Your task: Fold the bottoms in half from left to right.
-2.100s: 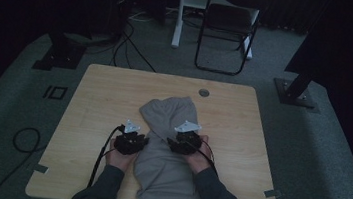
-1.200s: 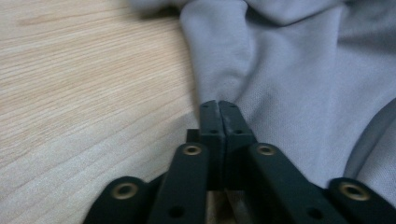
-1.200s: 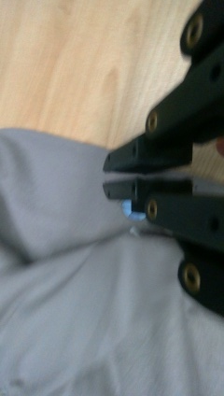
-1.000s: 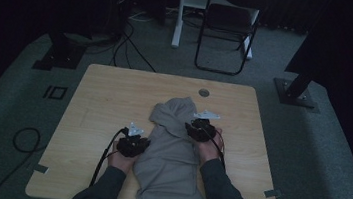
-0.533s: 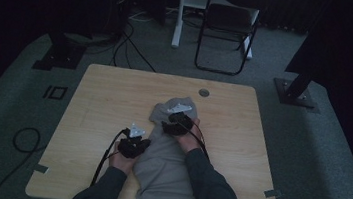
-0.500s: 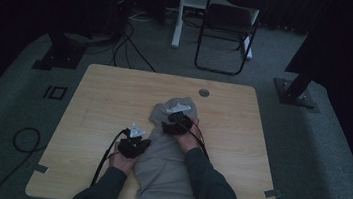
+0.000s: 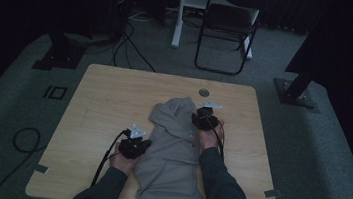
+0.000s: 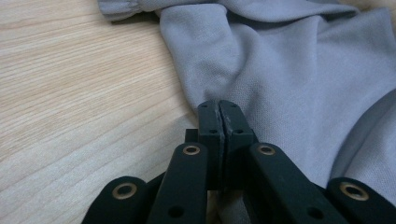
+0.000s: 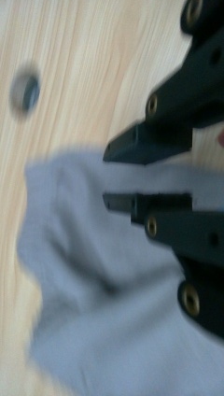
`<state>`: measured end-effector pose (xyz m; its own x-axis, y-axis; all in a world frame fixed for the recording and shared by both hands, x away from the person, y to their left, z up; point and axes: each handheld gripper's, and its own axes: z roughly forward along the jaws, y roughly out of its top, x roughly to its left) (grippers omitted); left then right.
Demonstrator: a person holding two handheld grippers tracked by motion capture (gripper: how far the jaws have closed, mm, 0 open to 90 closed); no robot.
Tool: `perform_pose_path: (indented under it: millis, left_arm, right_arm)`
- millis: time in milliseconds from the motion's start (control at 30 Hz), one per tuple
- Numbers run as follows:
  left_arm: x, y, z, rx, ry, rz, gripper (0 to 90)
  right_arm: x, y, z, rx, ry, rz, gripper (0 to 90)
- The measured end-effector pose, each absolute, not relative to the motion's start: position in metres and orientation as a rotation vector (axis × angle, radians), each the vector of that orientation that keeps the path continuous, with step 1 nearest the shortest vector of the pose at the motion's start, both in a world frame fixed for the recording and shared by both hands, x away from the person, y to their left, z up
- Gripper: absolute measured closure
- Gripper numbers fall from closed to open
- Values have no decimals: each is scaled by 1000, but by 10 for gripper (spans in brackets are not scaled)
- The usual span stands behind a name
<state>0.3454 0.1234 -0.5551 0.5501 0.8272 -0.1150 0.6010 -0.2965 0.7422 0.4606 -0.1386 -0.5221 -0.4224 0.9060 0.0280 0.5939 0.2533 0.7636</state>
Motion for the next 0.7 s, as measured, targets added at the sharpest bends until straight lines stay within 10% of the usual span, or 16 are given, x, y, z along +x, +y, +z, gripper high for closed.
perform_pose_path:
  millis: [500,700]
  left_arm:
    - [345,123,-556,2015,1143,384,883]
    - [344,122,-556,2019,1138,396,884]
  right_arm:
    - [442,-53,-533,958,2410,1030,409]
    - [453,-60,-531,1085,2343,941,862]
